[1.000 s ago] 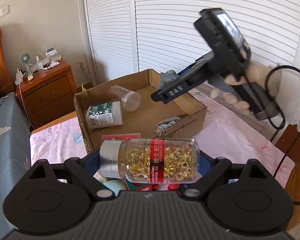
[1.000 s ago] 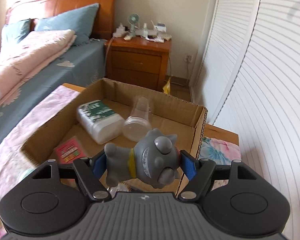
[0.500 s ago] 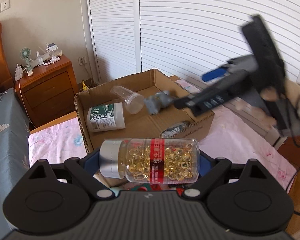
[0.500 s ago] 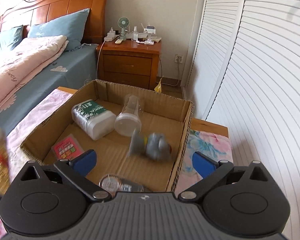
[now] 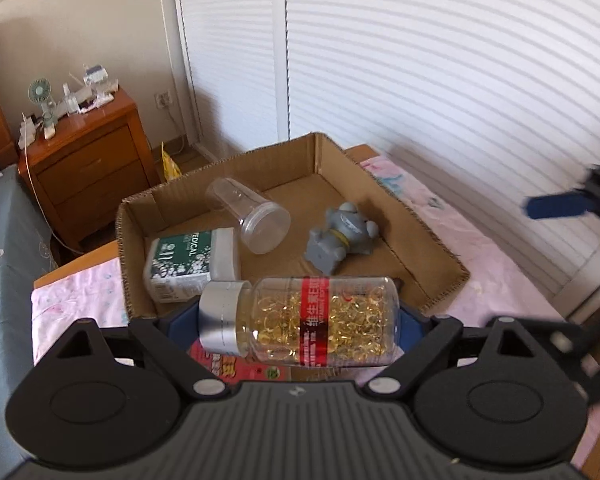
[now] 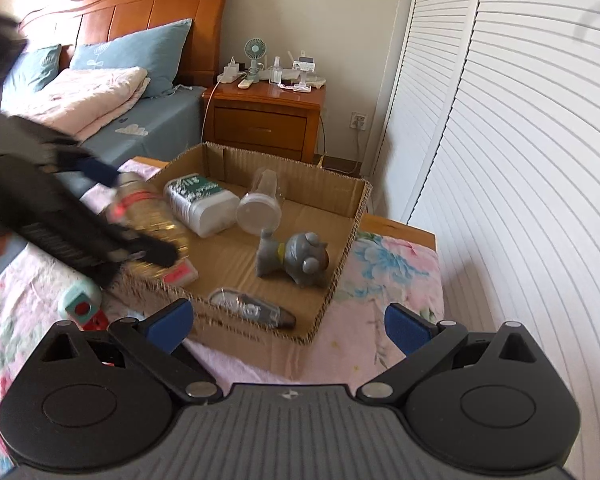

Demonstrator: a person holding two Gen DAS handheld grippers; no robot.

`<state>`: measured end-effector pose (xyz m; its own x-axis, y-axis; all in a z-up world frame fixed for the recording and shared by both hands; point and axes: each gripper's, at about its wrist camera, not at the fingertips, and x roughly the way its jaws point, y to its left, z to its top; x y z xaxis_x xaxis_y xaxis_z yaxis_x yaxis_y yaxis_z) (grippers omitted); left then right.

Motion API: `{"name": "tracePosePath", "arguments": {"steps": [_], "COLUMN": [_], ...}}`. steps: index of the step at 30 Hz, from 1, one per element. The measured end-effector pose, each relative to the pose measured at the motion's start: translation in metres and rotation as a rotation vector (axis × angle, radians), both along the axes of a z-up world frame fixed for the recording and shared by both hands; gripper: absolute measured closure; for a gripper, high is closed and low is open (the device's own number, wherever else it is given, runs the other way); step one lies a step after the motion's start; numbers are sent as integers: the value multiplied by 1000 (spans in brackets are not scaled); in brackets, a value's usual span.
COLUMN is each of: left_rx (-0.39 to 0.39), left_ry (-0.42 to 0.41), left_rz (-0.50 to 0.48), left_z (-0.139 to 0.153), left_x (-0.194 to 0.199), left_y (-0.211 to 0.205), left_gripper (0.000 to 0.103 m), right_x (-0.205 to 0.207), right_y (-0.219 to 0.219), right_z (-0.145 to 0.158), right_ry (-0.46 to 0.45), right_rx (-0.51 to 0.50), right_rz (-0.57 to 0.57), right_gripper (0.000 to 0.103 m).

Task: Organize rigid objects
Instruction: 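Carry the bottle and grey toy into the box and open both tools, then move the left tool to the red S.L train while the right tool approaches the black cube toy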

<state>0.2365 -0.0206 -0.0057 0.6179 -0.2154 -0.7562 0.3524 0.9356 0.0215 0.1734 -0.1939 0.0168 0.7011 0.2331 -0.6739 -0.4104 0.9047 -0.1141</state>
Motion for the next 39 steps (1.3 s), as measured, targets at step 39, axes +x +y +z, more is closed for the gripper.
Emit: {"name": "tracePosePath", "arguments": {"steps": [39], "left_rx": [77], "left_ry": [-67], "left_rz": [175], "left_z": [-25], "left_x": [-116], "left_y": [36], "left_gripper": [1], "right_x": [-28], "right_y": [15], "right_z": [-52], "right_ry": [167], "right_rx": [137], "right_rz": [-236], "right_gripper": [0]}}
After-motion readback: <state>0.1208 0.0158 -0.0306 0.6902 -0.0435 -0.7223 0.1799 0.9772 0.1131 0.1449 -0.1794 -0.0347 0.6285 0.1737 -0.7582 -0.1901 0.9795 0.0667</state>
